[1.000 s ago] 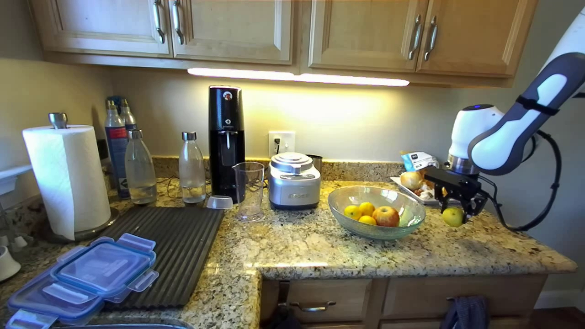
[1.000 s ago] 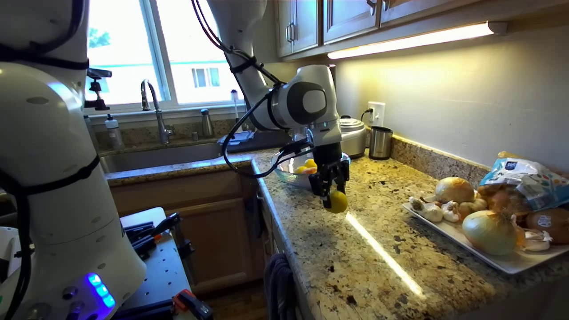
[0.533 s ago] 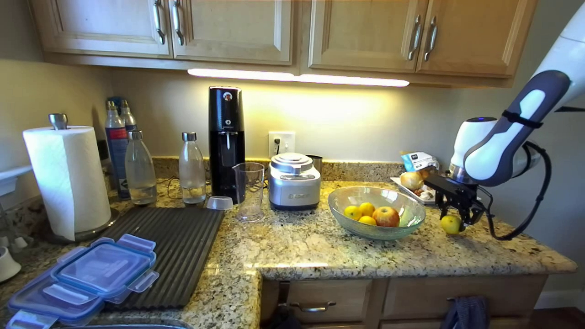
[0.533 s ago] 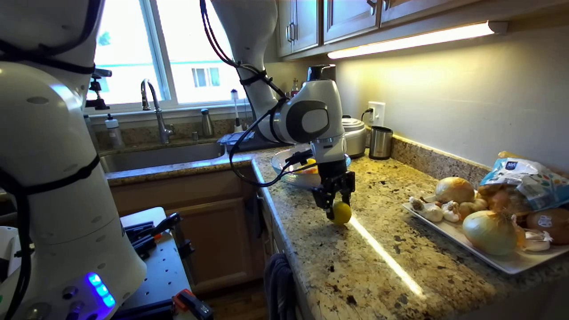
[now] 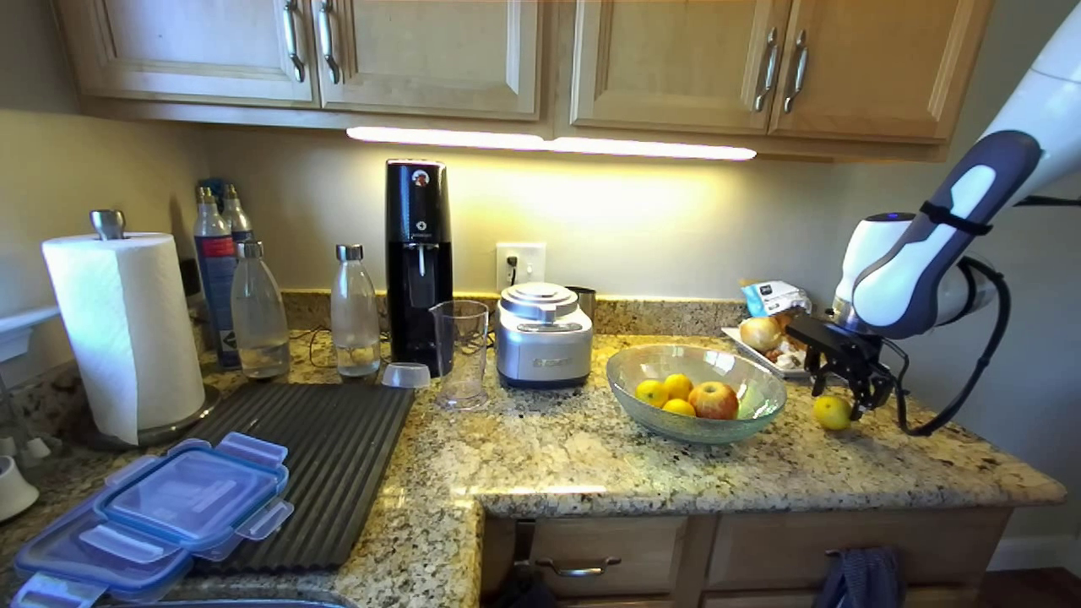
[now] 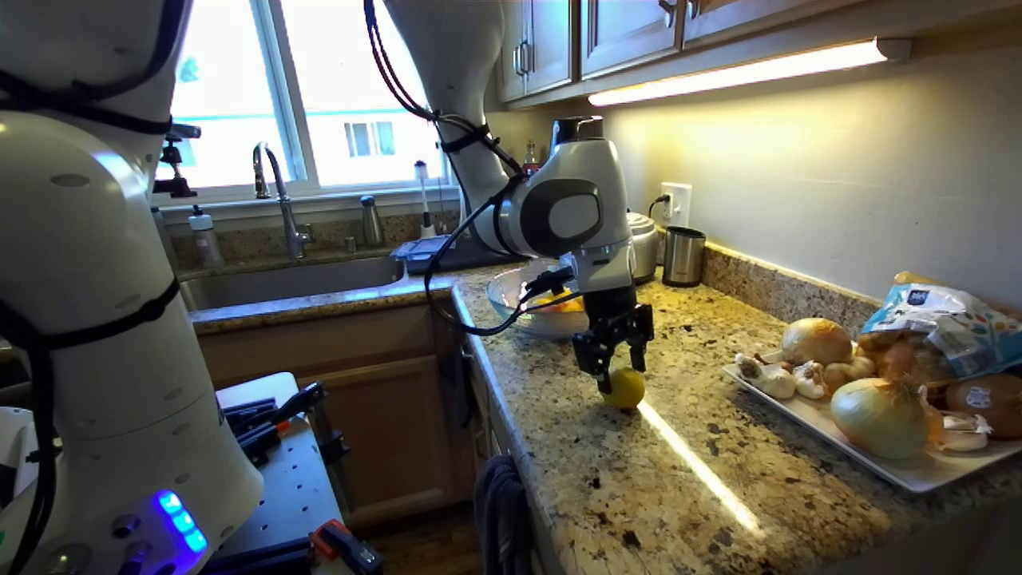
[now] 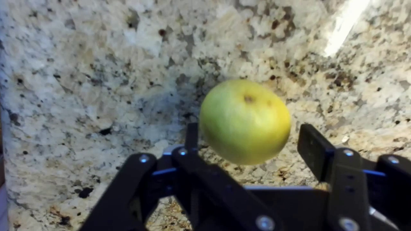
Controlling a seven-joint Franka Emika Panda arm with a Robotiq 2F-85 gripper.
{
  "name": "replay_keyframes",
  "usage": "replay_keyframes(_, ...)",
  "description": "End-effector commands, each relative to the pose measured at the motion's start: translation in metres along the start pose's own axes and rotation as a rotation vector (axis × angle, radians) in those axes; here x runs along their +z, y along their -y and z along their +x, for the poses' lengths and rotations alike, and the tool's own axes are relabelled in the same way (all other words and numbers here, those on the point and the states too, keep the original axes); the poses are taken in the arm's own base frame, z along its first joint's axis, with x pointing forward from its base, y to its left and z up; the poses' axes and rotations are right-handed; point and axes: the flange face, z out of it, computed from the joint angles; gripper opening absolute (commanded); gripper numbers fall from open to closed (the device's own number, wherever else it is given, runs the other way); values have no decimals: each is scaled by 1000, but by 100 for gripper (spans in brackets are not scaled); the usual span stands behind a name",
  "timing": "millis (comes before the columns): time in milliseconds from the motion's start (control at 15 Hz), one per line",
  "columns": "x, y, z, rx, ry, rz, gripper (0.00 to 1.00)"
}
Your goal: Take one yellow object from the glass bowl and put it on the counter top
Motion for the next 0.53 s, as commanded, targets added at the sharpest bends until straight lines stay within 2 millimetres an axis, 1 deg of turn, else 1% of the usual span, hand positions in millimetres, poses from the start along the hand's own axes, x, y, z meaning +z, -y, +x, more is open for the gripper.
replay_keyframes(0, -14, -2, -5, -17, -2, 36, 100)
replay_keyframes(200, -33, -4, -17, -55, -9, 49, 100)
replay_keyframes(467, -70, -9, -46, -153, 5, 88, 100)
